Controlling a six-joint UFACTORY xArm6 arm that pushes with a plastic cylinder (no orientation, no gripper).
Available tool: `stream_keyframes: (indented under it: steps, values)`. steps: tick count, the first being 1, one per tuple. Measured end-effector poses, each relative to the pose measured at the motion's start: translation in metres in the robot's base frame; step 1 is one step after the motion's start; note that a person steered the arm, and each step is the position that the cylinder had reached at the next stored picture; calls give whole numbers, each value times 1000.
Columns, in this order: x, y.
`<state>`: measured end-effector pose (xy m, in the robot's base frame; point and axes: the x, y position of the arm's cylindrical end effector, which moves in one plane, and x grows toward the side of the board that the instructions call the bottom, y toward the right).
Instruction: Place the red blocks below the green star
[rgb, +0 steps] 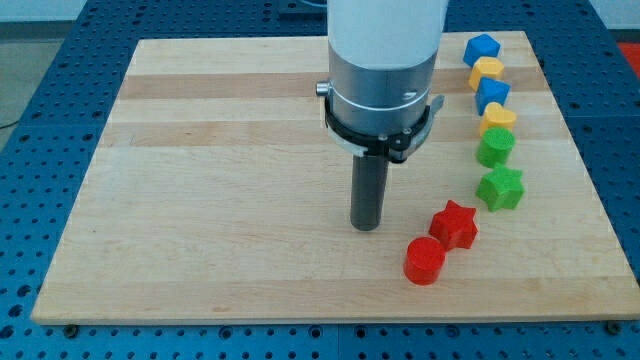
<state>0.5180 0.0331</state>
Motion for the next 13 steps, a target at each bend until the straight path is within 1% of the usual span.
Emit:
stream_keyframes:
  steps: [1,3,6,7,9,10,13]
  values:
    - [-13,16]
    - [37,16]
    - [40,50]
    - [39,56]
    - [-5,63]
    - [-8,72]
    - [-8,71]
